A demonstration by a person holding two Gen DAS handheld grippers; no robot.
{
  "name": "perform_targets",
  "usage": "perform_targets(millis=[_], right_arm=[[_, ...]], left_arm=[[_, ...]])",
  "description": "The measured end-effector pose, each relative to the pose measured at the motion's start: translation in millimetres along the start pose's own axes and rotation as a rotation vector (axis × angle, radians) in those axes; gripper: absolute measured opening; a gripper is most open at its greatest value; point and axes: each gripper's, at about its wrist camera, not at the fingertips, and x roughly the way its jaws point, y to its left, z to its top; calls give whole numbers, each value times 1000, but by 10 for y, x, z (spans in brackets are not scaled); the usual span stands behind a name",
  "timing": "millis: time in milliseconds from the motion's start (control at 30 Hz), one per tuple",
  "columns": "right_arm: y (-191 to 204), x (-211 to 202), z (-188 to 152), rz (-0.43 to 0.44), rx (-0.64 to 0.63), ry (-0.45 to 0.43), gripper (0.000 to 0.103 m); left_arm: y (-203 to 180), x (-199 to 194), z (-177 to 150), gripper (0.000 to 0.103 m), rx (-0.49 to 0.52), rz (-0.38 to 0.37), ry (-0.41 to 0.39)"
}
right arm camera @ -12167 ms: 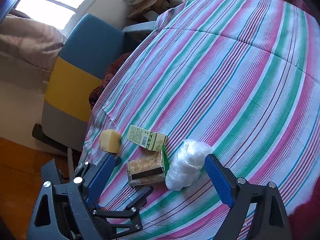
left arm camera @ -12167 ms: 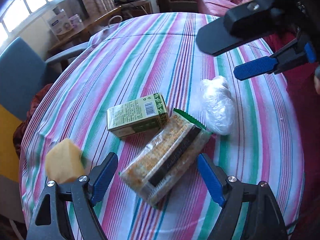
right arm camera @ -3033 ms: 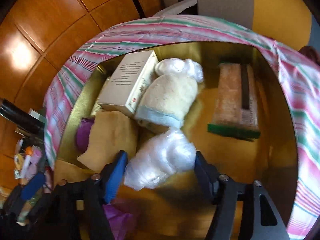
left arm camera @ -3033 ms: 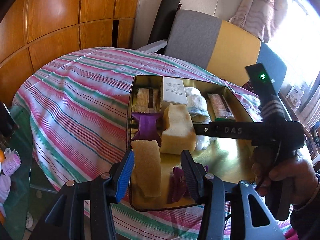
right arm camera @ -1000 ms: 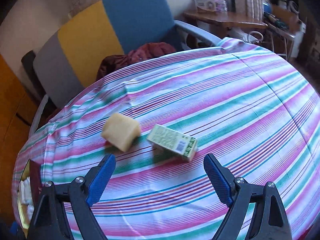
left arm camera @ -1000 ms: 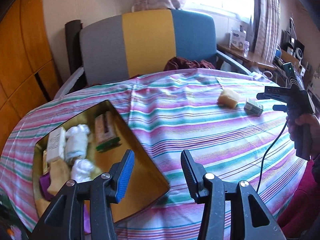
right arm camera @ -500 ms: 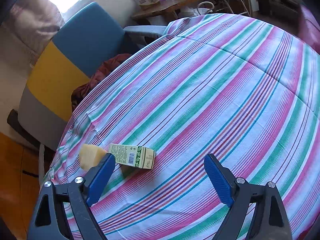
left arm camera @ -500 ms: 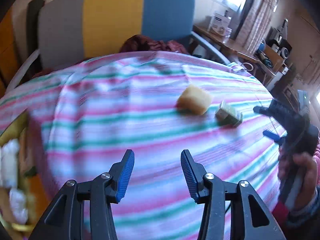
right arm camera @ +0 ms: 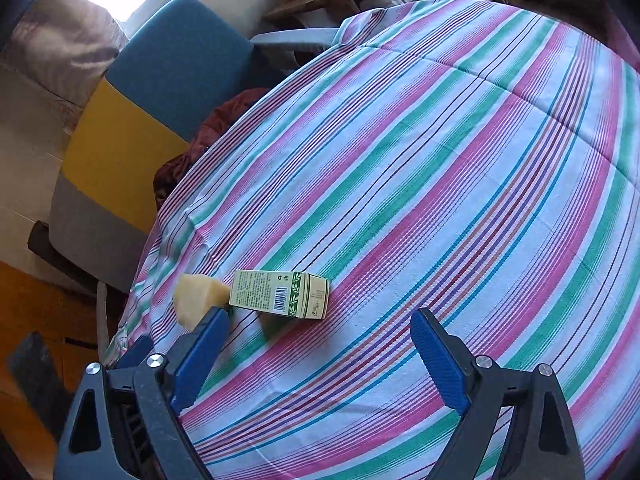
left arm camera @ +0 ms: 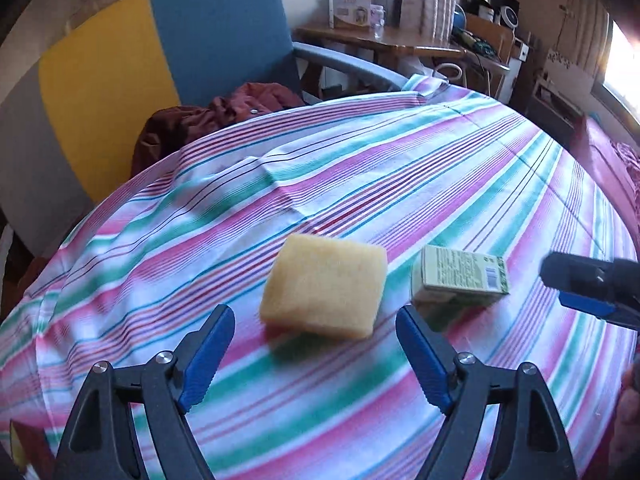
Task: Organize objects
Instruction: 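Grasp the yellow sponge with the left tool while the right tool grasps the green carton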
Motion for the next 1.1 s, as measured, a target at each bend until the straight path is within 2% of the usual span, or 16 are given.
perform_targets(millis=[133,167,200,233,400,533,700,800,1100], right_arm=[[-8,-6,-2,-6,-6,1,93],[-4,-1,-8,-8,-7,2,93],[-10,-1,-14,-11,-8,2,93],[-18,-1,-17,-16,-9,1,93],[-33,1,-25,-37,-15,-9,93],[27,44,-87,-47,-45,3,94],[143,118,-192,-58,-88,16,102],[212,181,-163,-93,-110,12,103],[485,461,27,-183,-48,-9,103]], left_arm=[[-1,317,92,86,17,-36,60],[36,365,86,80,-6,-38,65],[77,370,73,66,-28,-32,56],[124,332,45,65,-59,-53,41],[224,-127,-273,63,-135,-66,-40],[281,-429,-570,63,-188,-36,-42],[316,-814,-1021,63,-245,-17,-51],[338,-1011,-1238,63,-280,-19,-55],[409,-1464,-1560,63,-336,-44,-100]])
